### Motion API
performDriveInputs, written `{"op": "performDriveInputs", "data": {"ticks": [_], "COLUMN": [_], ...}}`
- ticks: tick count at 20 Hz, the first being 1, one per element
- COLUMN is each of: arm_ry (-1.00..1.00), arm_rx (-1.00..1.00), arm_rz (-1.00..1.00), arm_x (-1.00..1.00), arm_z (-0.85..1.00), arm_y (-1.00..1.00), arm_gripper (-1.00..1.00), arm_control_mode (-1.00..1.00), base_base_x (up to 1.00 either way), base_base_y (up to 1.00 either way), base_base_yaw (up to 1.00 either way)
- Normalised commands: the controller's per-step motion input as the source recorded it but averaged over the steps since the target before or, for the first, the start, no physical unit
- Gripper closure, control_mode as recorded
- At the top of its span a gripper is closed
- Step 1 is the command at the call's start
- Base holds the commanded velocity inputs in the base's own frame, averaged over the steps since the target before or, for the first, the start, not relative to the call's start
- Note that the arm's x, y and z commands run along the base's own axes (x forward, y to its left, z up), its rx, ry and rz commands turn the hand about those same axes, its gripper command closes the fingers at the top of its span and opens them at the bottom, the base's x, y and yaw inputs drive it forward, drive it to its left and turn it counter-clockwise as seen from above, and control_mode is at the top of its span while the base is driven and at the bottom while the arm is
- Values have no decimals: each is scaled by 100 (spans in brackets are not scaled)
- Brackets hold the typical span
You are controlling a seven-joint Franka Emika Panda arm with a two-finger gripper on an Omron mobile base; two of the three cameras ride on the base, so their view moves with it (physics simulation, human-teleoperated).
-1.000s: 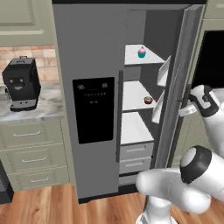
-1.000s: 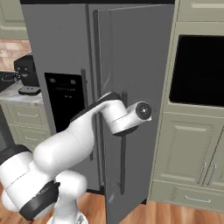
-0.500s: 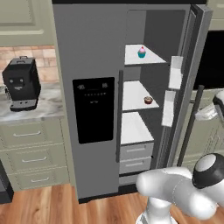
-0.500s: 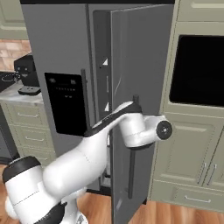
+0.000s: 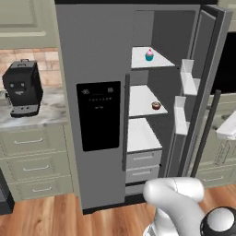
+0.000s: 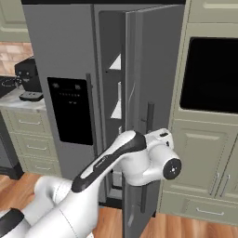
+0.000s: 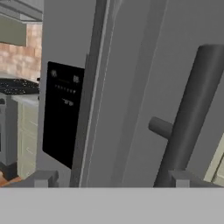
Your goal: Take the cupcakes from the fridge and place them on the empty tray on the dining counter.
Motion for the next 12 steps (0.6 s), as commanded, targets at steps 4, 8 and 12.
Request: {"op": "performDriveInputs", "data": {"ticks": [4, 8, 12], "arm_ry": [-2, 0, 2], "arm_rx": [-12, -11, -14], "arm_rz": [-7, -25, -28], "arm_x": [-22, -10, 0], "arm_z": [2, 0, 0], "arm_y": [99, 97, 98], "arm_gripper": [-100, -100, -100], "arm_control_mode": [-100, -100, -100], "base_base_x": [0, 0, 0], "base_base_y": [0, 0, 0], "base_base_yaw": [0, 0, 0]}}
